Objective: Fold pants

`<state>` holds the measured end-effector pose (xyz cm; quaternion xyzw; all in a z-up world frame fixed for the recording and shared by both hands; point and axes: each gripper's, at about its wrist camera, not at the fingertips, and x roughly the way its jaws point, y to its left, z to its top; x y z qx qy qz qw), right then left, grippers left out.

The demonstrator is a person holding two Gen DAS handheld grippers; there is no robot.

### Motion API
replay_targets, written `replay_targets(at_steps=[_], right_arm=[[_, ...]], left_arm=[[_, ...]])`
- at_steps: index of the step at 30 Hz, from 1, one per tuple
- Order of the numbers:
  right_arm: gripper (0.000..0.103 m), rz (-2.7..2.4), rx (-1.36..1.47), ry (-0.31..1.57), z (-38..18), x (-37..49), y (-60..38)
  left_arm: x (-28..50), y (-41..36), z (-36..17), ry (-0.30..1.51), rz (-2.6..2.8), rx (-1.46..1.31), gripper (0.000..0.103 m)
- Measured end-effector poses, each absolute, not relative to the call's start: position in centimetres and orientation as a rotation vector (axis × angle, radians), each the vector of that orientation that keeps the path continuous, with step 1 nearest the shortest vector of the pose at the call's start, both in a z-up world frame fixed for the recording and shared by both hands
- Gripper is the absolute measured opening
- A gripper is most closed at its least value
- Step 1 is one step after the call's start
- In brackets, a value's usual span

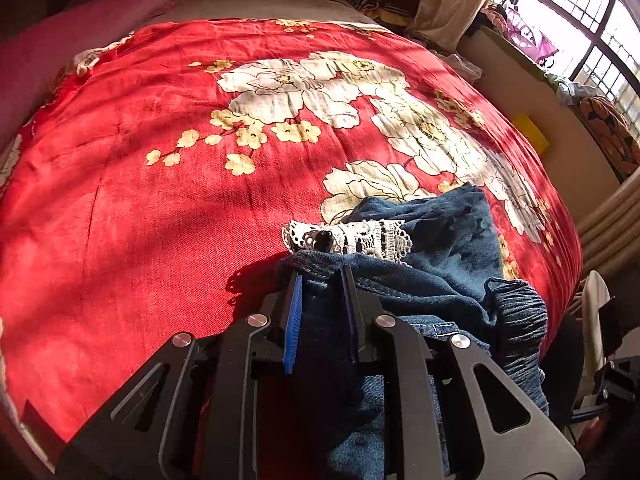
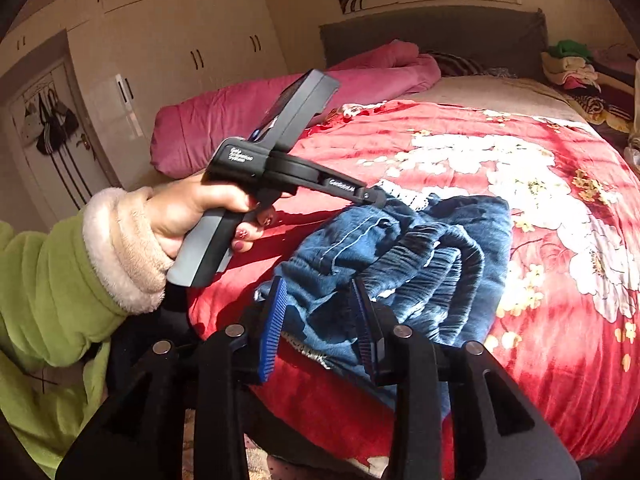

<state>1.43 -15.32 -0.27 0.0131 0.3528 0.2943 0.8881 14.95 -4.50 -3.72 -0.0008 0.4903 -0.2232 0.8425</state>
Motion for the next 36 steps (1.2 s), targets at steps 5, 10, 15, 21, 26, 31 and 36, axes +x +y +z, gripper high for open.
replay_targets(at_steps=[5, 10, 15, 21, 26, 31, 36], right_arm=[[0.040, 0.489, 0.018, 0.864, -2.6, 3.9, -15.9], [0.040, 0.446, -0.008, 0.909, -5.0, 4.4, -15.6], [0.040, 0.435, -0.050, 0.902, -5.4, 3.9, -15.1], [0.042, 0.438, -0.038, 0.886, -4.1, 3.5, -15.3], [0.050, 0.432, -0.017, 0.850, -2.6, 2.4, -15.8], [0.053, 0.419, 0.026, 0.818, -1.2, 1.7, -16.9], [0.058, 0.396, 0.025, 0.780, 0.0, 0.8, -17.4]], left_arm=[[14.6, -4.4, -3.7, 1.014, -0.468, -0.004, 0.012], [14.3, -4.5, -3.6, 1.000, -0.477, -0.004, 0.012], [14.2, -4.4, -3.6, 0.994, -0.478, -0.014, 0.013], [13.6, -4.1, -2.8, 0.980, -0.468, -0.029, 0.016], [12.8, -3.9, -1.6, 0.957, -0.459, -0.030, 0.028], [11.4, -3.7, -0.1, 0.922, -0.452, -0.023, 0.034], [10.0, -3.4, 1.3, 0.901, -0.454, -0.037, 0.044]])
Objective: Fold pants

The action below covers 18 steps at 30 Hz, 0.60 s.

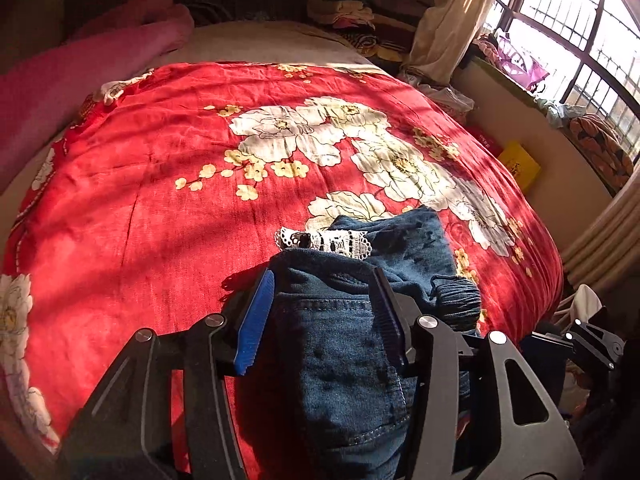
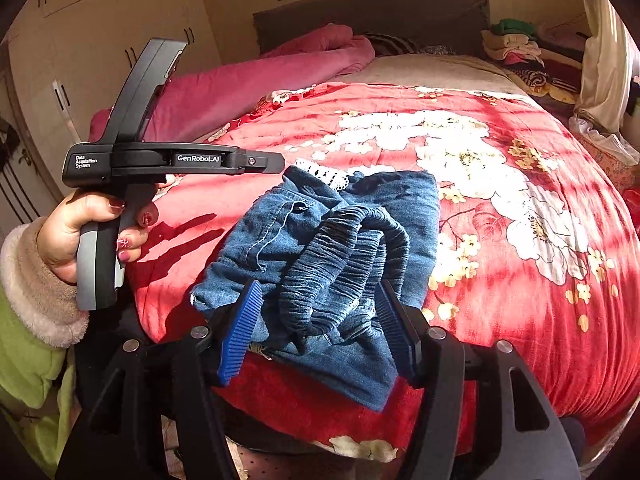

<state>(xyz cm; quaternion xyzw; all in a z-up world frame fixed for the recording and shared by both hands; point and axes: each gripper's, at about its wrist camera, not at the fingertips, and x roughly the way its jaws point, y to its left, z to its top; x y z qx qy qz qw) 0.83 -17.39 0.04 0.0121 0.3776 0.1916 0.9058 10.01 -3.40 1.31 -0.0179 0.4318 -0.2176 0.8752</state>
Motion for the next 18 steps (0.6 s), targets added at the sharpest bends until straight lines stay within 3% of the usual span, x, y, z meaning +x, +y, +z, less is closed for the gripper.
replay_targets(at_steps=[18], right_arm=[[0.079, 0.327, 0.059, 0.691, 2.8, -1.4, -19.8]], left_arm=[[5.1, -2.7, 4.7, 0.821, -0.426, -0.031, 0.073]])
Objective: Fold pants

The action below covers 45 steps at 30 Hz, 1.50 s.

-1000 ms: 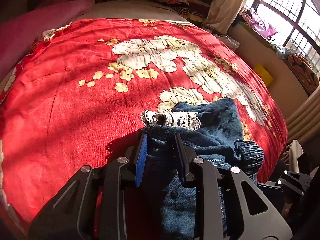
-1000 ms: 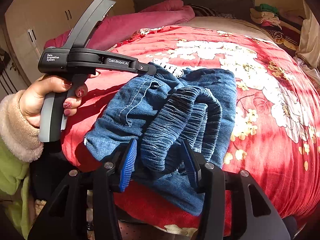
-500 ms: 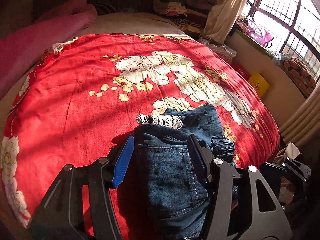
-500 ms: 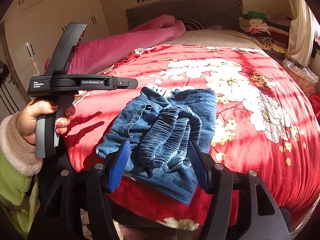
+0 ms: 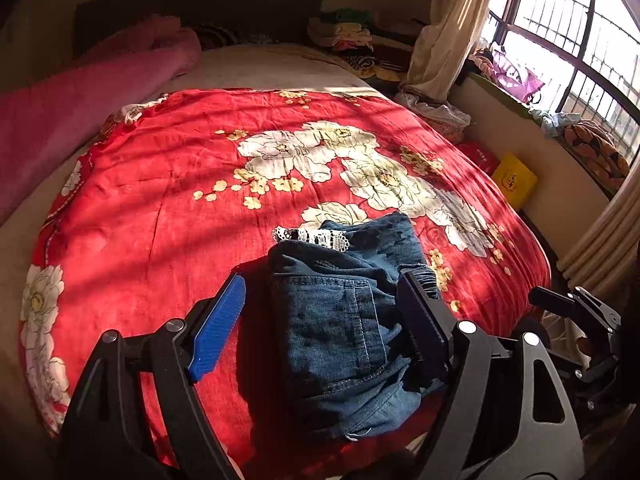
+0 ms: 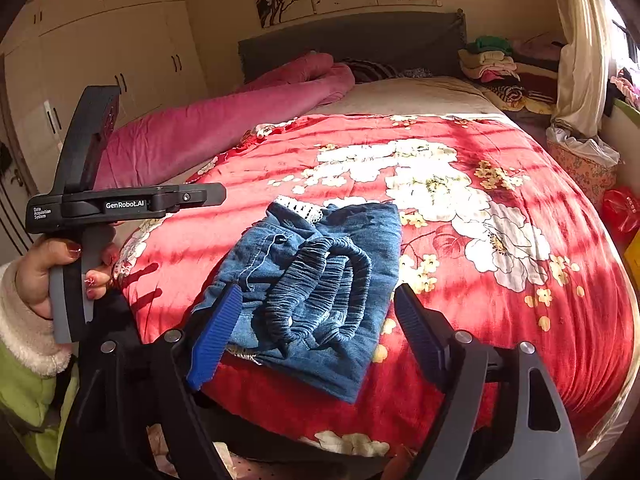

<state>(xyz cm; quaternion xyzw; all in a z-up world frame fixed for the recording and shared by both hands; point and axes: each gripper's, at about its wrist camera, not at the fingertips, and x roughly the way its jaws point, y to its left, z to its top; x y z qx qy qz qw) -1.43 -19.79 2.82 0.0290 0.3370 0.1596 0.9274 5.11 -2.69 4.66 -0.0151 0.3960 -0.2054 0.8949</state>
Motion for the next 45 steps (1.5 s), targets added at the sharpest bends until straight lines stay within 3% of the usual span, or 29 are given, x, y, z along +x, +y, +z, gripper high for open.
replay_targets(at_steps=[11, 36, 38, 42, 45], right_arm=[[0.092, 0.282, 0.069, 0.674, 3.2, -1.8, -20.8], [0.094, 0.258, 0.194, 0.925, -4.6, 5.6, -23.6], [0.091, 0.295, 0.223, 0.940, -5.1, 6.4, -23.6], [0.070, 0.339, 0.224, 0.983, -6.2, 7.8, -22.9], [0.069, 0.351, 0.227, 1.001, -6.9, 8.7, -22.5]], left_arm=[[2.9, -2.2, 5.1, 0.795, -0.420, -0.046, 0.093], [4.7, -2.8, -3.8, 0.982, -0.407, -0.051, 0.093], [5.1, -3.0, -4.4, 0.999, -0.412, -0.054, 0.093], [5.6, -3.3, -5.5, 1.018, -0.416, -0.061, 0.093], [5.9, -3.5, -6.1, 1.028, -0.422, -0.066, 0.093]])
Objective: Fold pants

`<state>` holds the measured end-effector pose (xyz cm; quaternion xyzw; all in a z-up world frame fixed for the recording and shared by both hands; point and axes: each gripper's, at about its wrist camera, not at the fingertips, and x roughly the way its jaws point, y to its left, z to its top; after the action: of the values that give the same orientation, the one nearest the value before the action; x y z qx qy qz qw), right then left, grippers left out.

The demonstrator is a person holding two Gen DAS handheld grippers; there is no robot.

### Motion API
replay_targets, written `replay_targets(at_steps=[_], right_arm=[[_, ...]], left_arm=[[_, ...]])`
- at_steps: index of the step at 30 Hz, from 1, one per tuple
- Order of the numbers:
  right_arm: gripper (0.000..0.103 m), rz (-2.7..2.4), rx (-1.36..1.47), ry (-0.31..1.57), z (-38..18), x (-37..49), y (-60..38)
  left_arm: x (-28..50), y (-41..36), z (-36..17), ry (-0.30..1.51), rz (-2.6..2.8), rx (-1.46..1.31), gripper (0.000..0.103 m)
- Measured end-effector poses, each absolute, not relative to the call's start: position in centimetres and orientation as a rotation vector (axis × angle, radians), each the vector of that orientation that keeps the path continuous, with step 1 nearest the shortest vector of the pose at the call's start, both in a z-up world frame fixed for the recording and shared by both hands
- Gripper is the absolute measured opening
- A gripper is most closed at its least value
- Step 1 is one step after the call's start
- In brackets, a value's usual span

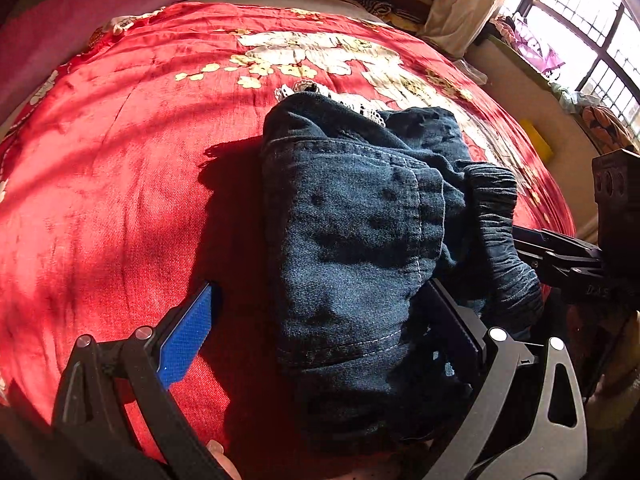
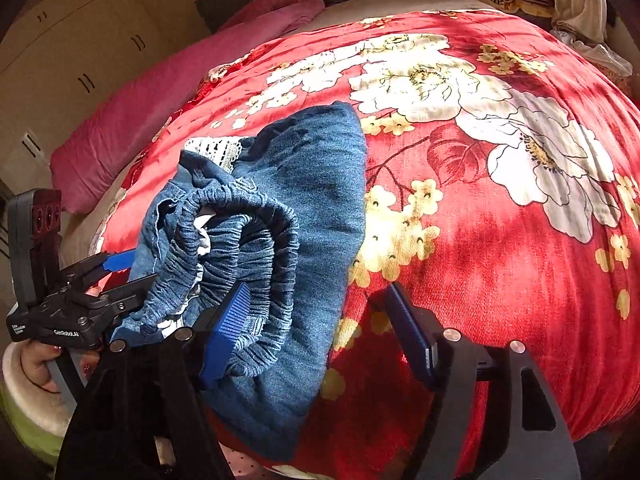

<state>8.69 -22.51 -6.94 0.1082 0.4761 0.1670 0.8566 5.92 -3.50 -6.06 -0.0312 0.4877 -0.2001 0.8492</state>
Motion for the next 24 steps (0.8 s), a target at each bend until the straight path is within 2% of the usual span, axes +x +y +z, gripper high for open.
replay_targets(at_steps=[6, 11, 14, 15, 16, 19, 20, 22, 24], right_arm=[[0.069, 0.384, 0.278, 0.997, -7.5, 10.1, -22.7], [0.054, 0.417, 0.284, 0.975, -7.6, 10.2, -22.1], [0.038, 0.432, 0.304, 0.964, -7.7, 9.8, -21.9], [0.031, 0.437, 0.303, 0.954, -7.6, 9.6, -21.7], [0.027, 0.434, 0.295, 0.943, -7.4, 9.3, -21.5], [0.022, 0.406, 0.226, 0.910, -6.5, 8.6, -20.6], [0.020, 0.398, 0.210, 0.900, -6.1, 8.3, -20.4], [0.017, 0.390, 0.188, 0.883, -5.4, 7.9, -20.2], [0.015, 0.385, 0.166, 0.868, -4.6, 7.6, -20.0]], left_arm=[[6.4, -3.8, -6.6, 1.026, -0.426, -0.076, 0.093], [6.4, -4.1, -6.6, 1.019, -0.424, -0.076, 0.093], [6.4, -4.4, -6.6, 1.017, -0.434, -0.078, 0.093], [6.3, -4.5, -6.5, 1.018, -0.441, -0.079, 0.088], [6.3, -4.7, -6.4, 1.017, -0.450, -0.078, 0.077], [5.8, -5.5, -5.9, 1.005, -0.469, -0.047, 0.054], [5.6, -5.7, -5.7, 1.001, -0.464, -0.030, 0.051], [5.3, -5.8, -5.2, 0.994, -0.453, -0.018, 0.037], [5.1, -5.7, -4.7, 0.984, -0.451, -0.013, 0.032]])
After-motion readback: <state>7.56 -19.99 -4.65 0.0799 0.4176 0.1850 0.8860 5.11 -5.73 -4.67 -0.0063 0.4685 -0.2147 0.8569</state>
